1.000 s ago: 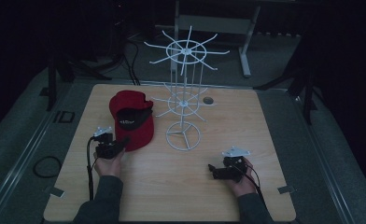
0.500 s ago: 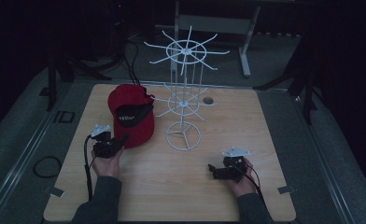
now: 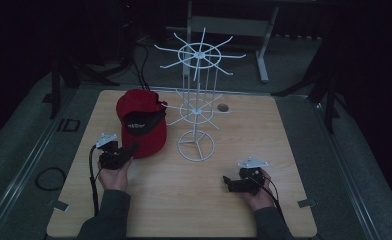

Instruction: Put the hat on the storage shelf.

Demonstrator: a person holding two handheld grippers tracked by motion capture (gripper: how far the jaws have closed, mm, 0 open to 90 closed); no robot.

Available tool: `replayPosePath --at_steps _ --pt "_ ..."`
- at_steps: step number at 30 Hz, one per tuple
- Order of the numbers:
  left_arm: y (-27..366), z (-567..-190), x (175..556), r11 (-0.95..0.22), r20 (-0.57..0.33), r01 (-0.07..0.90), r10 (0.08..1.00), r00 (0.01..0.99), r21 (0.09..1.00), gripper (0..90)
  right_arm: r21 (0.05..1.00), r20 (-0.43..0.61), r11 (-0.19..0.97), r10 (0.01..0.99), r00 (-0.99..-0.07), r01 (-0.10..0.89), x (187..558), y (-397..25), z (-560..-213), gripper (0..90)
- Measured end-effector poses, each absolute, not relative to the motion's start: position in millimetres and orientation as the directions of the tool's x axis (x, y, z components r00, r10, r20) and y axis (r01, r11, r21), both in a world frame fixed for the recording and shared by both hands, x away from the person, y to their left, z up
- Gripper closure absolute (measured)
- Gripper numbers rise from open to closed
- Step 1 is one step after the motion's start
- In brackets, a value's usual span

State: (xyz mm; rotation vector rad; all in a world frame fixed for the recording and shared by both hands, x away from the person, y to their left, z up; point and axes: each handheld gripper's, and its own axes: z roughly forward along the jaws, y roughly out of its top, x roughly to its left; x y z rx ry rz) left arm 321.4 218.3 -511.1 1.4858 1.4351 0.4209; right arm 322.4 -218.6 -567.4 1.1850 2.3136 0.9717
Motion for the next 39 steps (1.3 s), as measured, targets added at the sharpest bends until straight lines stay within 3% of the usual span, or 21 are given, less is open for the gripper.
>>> replayPosePath --at_steps 39 --pt "226.9 -475.7 305.0 0.197 -0.343 0.459 0.903 0.260 0.867 84.9 0.719 -0.012 0.413 0.811 -0.585 0.559 322.8 -218.7 -567.5 12.1"
